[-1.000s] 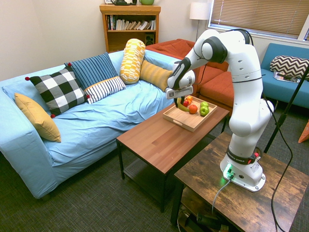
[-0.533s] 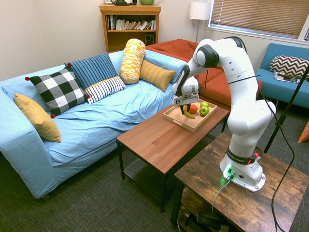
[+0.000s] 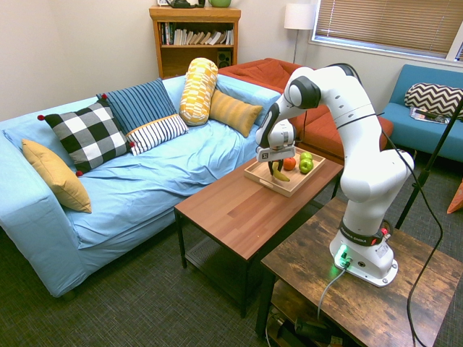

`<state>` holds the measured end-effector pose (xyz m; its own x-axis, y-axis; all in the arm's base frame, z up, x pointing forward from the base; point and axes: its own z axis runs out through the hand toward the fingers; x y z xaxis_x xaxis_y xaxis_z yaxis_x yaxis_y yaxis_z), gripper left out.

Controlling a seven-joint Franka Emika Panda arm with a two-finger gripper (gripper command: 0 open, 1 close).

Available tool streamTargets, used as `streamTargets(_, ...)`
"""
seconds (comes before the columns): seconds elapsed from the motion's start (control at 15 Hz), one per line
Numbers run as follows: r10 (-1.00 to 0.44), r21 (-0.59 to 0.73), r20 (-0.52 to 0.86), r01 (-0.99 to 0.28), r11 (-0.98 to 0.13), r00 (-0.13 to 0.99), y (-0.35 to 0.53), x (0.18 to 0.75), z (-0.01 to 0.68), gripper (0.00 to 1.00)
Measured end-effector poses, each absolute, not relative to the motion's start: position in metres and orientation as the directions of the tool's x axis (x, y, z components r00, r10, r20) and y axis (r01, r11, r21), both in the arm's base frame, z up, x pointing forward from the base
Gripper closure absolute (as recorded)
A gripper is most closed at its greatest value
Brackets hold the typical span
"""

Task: Put banana in the tray

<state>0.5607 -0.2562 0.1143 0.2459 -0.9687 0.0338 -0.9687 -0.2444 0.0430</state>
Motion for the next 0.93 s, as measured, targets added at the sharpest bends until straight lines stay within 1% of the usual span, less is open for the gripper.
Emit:
streamTargets(0.2,-0.969,0.045,0.024,-0.969,-0.243,0.244,-0.254,0.563,0.106,1.0)
streamTargets(0.27,-0.97,0.044,0.021,-0.969,-0.243,0.244,-0.253,0.563,0.105,0.0)
streamTargets(0.93,-0.969,0.037,-0.005,-0.968,-0.247,0.247,-0.251,0.563,0.093,0.0)
